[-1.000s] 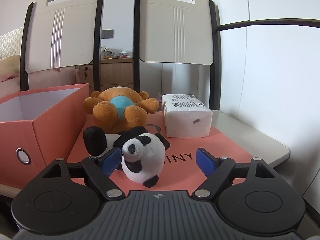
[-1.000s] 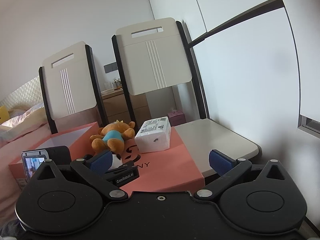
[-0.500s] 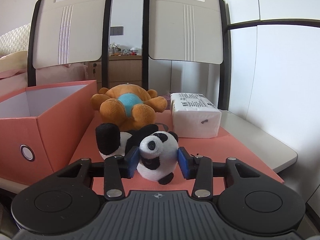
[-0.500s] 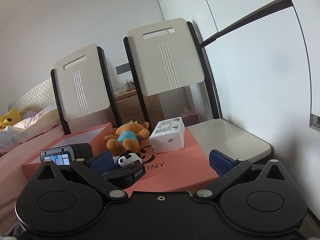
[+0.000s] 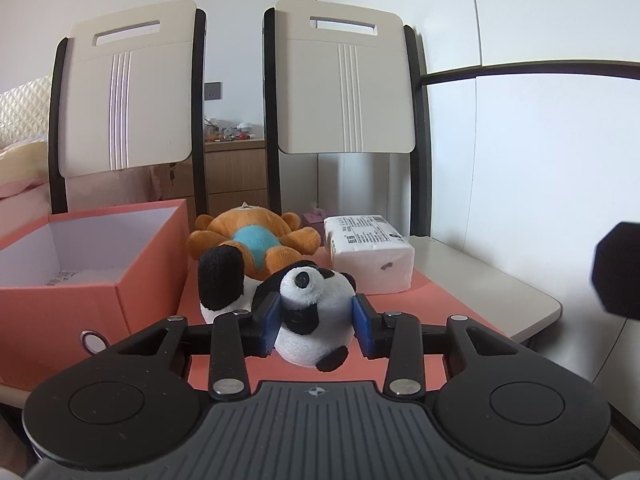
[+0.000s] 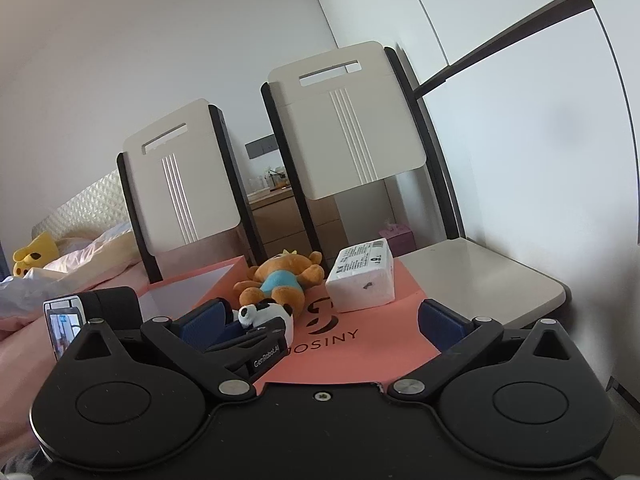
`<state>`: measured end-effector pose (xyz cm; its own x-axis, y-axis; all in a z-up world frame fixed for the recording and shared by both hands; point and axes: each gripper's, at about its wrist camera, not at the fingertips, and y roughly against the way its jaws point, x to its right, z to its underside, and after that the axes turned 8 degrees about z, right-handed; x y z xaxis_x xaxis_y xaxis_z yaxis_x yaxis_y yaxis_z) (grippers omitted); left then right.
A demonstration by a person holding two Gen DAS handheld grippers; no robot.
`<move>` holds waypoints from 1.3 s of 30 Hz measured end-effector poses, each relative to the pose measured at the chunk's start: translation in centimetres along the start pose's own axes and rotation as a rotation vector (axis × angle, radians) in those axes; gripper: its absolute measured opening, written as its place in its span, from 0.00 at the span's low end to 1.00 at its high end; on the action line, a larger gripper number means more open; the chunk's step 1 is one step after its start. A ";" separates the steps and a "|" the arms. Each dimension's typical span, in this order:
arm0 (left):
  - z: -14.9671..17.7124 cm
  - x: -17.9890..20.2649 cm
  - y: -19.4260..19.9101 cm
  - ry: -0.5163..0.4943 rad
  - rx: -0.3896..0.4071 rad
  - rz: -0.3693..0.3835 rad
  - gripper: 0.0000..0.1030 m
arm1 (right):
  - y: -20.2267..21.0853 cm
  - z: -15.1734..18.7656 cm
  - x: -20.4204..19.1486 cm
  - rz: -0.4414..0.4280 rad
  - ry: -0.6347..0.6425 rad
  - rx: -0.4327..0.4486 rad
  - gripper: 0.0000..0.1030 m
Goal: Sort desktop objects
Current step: 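Lift the panda plush with the left gripper and carry it over the box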
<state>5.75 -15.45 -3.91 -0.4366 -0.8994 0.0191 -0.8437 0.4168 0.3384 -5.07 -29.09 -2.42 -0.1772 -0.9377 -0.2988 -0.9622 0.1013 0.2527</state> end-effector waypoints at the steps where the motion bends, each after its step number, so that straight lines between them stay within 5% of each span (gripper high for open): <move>1: -0.2 -0.2 0.2 -0.002 0.000 0.003 0.41 | 0.0 0.0 -0.2 -0.006 -0.005 0.001 1.00; 22: -6.3 -7.7 2.7 -0.059 0.046 -0.051 0.41 | -1.4 0.2 -3.7 0.019 0.017 0.068 1.00; 39: -12.4 -20.7 -2.0 0.021 0.052 -0.214 0.41 | -9.6 -1.5 -9.7 -0.064 0.228 -0.089 1.00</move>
<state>20.37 0.70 6.67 -0.2396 -0.9705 -0.0287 -0.9317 0.2215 0.2880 6.18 -21.45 -0.55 -0.0558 -0.9930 -0.1043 -0.9463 0.0192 0.3227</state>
